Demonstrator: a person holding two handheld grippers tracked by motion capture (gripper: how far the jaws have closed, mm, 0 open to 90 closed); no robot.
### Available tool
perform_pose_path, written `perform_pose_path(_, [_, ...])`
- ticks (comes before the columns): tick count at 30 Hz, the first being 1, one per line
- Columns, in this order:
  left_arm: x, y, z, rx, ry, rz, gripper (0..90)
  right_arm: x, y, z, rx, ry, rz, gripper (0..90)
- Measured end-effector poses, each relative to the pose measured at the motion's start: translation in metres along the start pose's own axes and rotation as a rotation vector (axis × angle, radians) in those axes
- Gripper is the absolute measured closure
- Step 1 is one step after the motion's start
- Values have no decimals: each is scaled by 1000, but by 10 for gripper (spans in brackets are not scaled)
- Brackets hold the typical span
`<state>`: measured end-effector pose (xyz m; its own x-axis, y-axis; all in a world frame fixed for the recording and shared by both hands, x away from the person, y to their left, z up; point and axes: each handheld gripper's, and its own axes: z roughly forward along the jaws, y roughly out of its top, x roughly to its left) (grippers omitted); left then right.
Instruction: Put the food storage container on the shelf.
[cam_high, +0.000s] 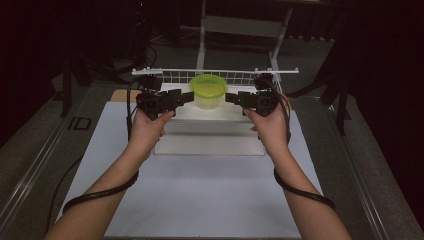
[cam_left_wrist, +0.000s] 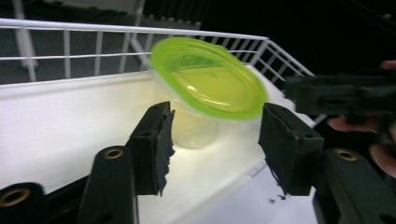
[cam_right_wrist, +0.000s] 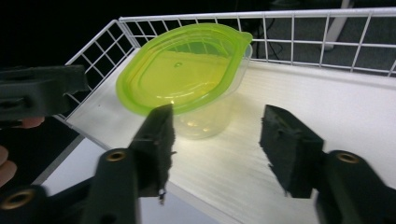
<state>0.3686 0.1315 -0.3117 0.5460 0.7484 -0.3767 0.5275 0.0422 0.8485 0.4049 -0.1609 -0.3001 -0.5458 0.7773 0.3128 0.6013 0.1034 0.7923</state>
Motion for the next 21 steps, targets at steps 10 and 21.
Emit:
perform_pose_path(10, [-22, -21, -15, -20, -20, 97, 399, 12, -20, -12, -61, 94, -113, 206])
perform_pose_path(21, [-27, -41, -22, -36, -146, 123, 144, 24, -39, -23, -93, 119, -178, 196])
